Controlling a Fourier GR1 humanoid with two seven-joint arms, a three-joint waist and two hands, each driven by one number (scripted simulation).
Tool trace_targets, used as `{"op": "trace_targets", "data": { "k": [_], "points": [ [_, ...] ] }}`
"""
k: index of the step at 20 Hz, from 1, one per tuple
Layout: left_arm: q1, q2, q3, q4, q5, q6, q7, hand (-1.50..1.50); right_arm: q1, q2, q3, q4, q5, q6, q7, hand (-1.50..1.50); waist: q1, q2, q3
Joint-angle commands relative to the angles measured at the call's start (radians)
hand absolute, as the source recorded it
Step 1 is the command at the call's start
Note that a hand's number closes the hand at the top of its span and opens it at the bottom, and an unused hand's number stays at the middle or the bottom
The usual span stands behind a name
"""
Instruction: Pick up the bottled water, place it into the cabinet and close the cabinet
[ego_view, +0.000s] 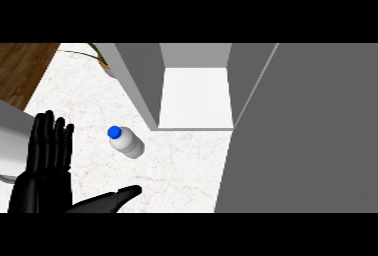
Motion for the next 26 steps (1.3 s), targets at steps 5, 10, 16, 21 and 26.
{"op": "trace_targets", "data": {
  "k": [5,10,16,21,26],
  "points": [
    [-0.010,-0.018,0.085,0.195,0.092,-0.009,-0.150,-1.50,-0.065,-0.035,-0.062,-0.103,0.027,-0.017,0.113,-1.50,0.002,0.001,0.000],
    [-0.008,-0.022,0.113,0.404,0.178,0.007,-0.307,-1.50,0.008,-0.066,0.047,-0.128,0.091,-0.028,0.088,-1.50,-0.008,-0.001,-0.001],
    [-0.035,-0.008,0.191,0.500,0.235,-0.099,-0.331,-1.50,-0.071,-0.051,0.044,-0.123,0.116,-0.082,0.158,-1.50,-0.001,0.000,-0.001],
    [-0.081,-0.022,0.256,0.695,0.294,-0.143,-0.435,-1.50,-0.015,-0.084,0.065,-0.100,0.117,-0.086,0.067,-1.50,-0.006,0.000,0.000],
    [-0.164,-0.008,0.330,0.889,0.348,-0.217,-0.558,-1.50,-0.081,-0.044,0.140,-0.052,0.197,-0.150,0.109,-1.50,-0.006,0.000,-0.001]
  ]
}}
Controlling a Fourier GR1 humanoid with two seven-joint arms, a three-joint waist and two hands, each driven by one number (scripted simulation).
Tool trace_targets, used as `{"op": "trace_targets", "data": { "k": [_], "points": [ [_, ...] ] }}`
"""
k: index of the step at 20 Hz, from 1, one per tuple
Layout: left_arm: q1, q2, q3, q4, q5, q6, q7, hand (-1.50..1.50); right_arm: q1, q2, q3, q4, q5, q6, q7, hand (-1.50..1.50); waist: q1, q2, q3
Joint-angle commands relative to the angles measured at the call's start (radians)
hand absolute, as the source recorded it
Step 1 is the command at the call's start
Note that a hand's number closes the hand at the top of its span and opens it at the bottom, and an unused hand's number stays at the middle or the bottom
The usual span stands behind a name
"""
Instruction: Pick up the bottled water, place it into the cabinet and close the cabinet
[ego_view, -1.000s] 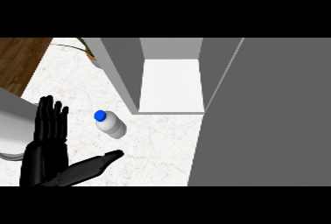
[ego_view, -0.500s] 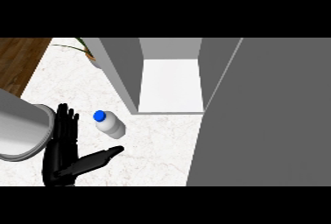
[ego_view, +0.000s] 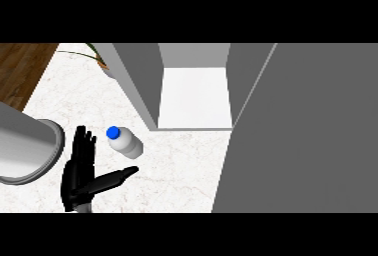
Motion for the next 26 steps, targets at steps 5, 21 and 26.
{"op": "trace_targets", "data": {
  "k": [5,21,26],
  "points": [
    [-0.099,0.011,0.104,0.336,0.051,-0.097,-0.254,-1.50,0.055,-0.035,0.041,-0.097,0.112,-0.019,-0.005,-1.50,-0.004,0.000,0.000],
    [-0.416,0.029,0.239,0.786,0.145,-0.128,-0.502,-1.50,-0.041,-0.057,-0.010,-0.068,0.081,-0.041,0.055,-1.50,-0.003,0.002,0.000],
    [-0.483,0.041,0.274,0.905,0.155,-0.142,-0.602,-1.50,0.032,-0.109,0.021,-0.120,0.074,-0.038,0.027,-1.50,-0.011,0.002,0.000]
  ]
}}
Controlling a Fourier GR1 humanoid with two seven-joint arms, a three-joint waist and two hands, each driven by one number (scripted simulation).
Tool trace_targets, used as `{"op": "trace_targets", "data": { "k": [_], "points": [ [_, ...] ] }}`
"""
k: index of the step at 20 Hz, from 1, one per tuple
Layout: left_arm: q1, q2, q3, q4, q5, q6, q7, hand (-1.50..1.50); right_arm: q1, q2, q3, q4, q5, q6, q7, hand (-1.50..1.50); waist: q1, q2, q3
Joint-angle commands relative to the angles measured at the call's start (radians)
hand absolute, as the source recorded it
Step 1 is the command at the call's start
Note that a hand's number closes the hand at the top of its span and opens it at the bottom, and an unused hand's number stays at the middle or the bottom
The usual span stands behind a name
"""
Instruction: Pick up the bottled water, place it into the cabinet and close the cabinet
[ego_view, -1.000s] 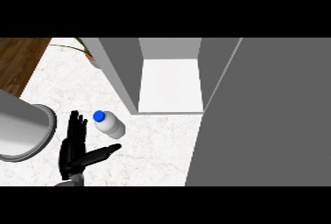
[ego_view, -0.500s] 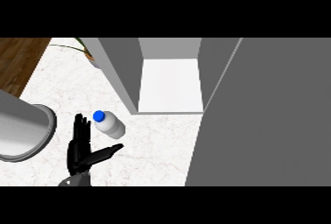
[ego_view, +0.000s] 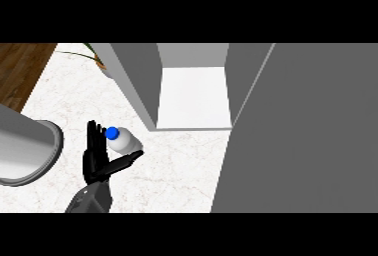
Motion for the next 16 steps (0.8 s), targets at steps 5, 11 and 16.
{"op": "trace_targets", "data": {
  "k": [5,11,16],
  "points": [
    [-0.067,0.023,0.014,0.134,0.015,-0.131,-0.096,1.50,-0.045,-0.033,-0.045,-0.152,0.047,0.003,0.135,-1.50,0.002,0.001,-0.001],
    [-0.114,-0.001,-0.087,0.132,-0.136,0.094,-0.185,1.50,-0.053,-0.015,0.016,-0.053,0.060,-0.021,0.069,-1.50,0.002,-0.001,0.000],
    [-0.176,-0.004,-0.084,0.120,-0.153,0.178,-0.202,1.50,-0.017,-0.024,0.054,-0.089,0.097,-0.045,0.063,-1.50,0.000,-0.002,0.000]
  ]
}}
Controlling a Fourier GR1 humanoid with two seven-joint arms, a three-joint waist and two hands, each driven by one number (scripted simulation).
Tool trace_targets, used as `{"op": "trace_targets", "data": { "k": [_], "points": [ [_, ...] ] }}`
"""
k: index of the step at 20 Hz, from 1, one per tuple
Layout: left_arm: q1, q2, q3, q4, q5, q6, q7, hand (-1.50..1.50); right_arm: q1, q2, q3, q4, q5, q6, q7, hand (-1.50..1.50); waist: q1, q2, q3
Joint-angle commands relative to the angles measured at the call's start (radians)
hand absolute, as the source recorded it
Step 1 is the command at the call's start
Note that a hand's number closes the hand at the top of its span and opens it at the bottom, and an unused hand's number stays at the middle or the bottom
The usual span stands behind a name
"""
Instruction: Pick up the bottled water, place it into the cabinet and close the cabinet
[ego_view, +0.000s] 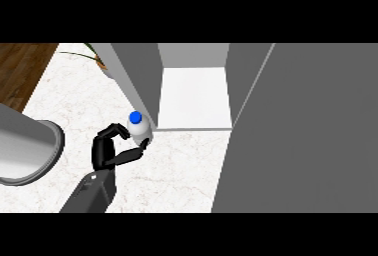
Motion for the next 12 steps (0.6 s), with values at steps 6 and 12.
{"op": "trace_targets", "data": {
  "k": [6,12],
  "points": [
    [0.014,0.002,-0.167,-0.042,-0.112,-0.185,-0.061,1.50,-0.002,-0.018,-0.005,-0.083,0.042,-0.014,0.054,-1.50,0.002,-0.002,-0.003],
    [0.046,-0.062,-0.206,-0.201,-0.074,-0.224,0.071,1.50,0.046,-0.055,0.003,-0.154,0.055,-0.021,0.066,-1.50,0.010,-0.005,-0.002]
  ]
}}
